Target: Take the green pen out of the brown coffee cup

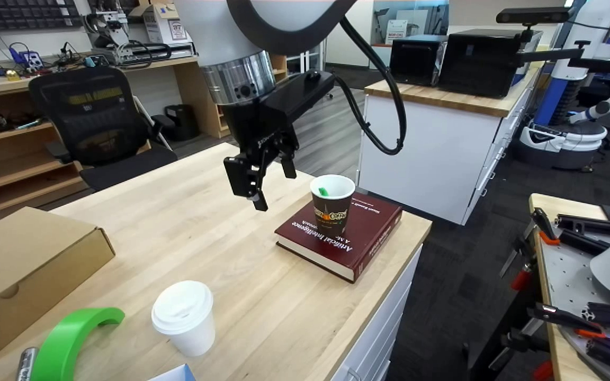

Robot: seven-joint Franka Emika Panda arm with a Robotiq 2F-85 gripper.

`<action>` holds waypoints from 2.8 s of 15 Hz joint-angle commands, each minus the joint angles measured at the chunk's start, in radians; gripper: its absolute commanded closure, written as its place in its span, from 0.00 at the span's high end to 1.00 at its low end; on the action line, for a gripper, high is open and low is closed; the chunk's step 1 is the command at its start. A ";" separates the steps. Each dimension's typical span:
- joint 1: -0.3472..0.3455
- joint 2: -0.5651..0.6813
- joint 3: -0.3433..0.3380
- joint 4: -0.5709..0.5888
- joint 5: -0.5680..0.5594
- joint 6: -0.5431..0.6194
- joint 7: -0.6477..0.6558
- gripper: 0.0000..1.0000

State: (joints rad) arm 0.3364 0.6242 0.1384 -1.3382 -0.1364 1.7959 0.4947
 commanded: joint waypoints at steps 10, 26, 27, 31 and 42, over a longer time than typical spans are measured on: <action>0.007 -0.236 -0.028 -0.291 0.055 0.222 0.218 1.00; -0.060 -0.364 -0.028 -0.612 0.100 0.413 0.339 1.00; -0.065 -0.360 -0.028 -0.619 0.107 0.435 0.335 1.00; -0.080 -0.356 -0.030 -0.647 0.122 0.500 0.324 1.00; -0.087 -0.379 -0.028 -0.666 0.129 0.515 0.322 0.74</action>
State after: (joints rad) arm 0.2564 0.2935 0.1088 -1.9602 -0.0355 2.2904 0.8290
